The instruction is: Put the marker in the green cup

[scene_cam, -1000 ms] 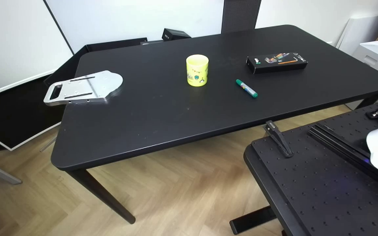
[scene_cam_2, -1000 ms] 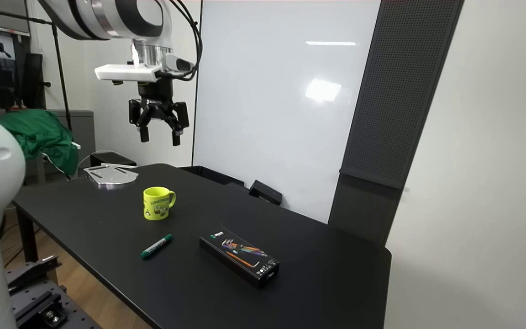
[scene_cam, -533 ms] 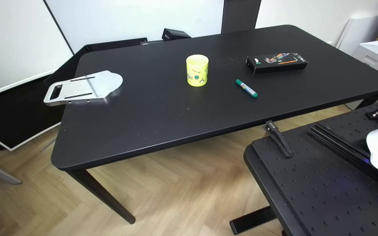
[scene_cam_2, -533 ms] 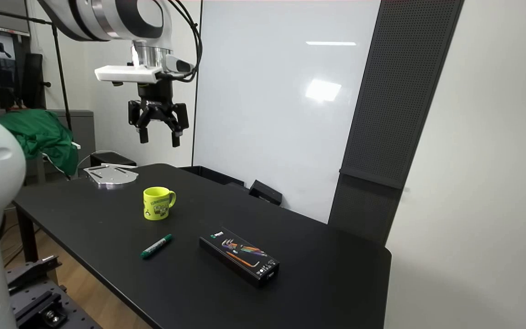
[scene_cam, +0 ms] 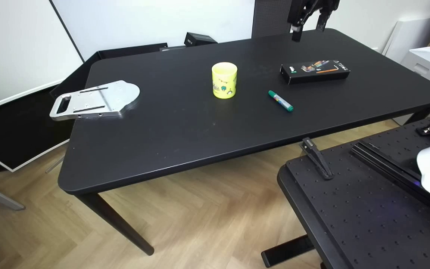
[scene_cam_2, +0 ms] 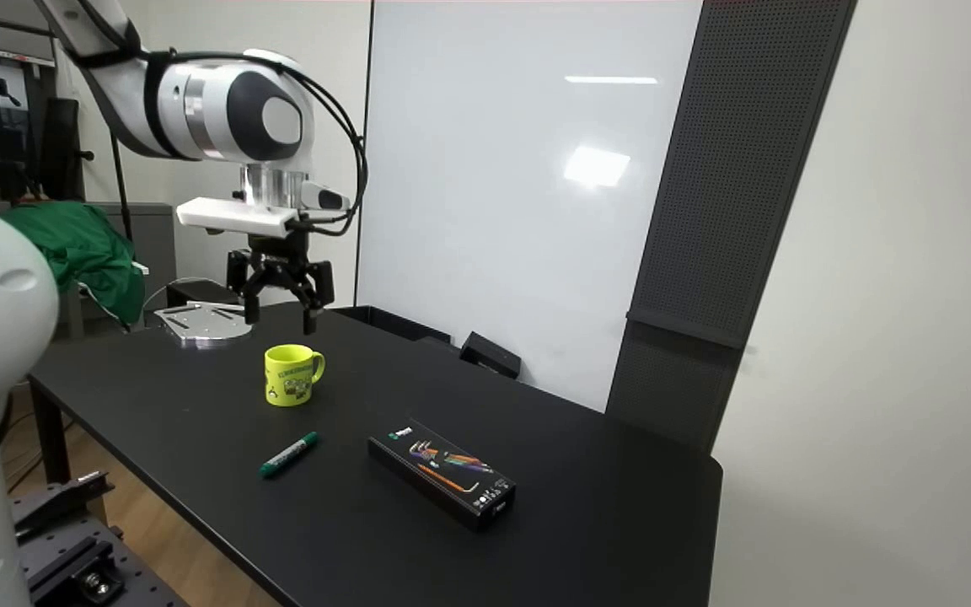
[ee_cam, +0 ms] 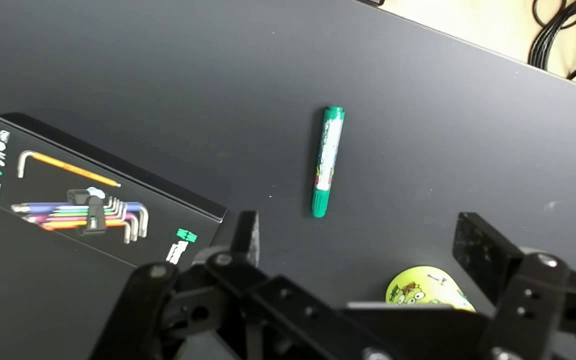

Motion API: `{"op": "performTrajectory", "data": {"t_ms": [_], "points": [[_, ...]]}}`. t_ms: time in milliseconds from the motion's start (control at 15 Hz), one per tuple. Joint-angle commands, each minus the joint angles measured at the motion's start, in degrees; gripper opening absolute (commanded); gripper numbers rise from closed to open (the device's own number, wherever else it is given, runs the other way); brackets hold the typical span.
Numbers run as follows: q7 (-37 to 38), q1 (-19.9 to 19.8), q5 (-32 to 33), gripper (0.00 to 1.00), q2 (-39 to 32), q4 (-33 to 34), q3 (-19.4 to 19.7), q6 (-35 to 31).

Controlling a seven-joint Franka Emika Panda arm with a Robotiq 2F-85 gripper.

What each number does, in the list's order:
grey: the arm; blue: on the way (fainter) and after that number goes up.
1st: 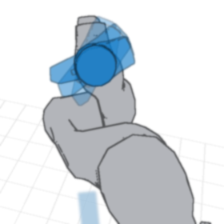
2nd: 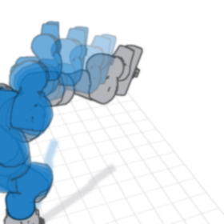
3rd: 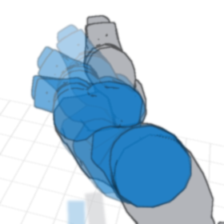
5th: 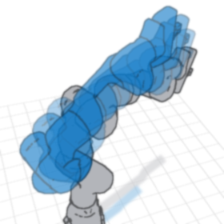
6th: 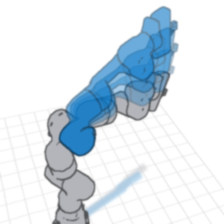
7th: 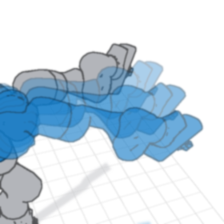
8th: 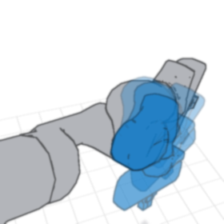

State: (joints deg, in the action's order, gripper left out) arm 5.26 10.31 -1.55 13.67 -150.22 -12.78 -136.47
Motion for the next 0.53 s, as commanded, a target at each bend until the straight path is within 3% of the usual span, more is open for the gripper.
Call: {"op": "performTrajectory", "data": {"t_ms": [0,467], "points": [[0.3,0.8,-0.6,1.00,-9.0,-0.4,0.1,-8.2],[1.6,0.7,0.5,1.00,-24.1,1.5,1.4,-19.4]]}}
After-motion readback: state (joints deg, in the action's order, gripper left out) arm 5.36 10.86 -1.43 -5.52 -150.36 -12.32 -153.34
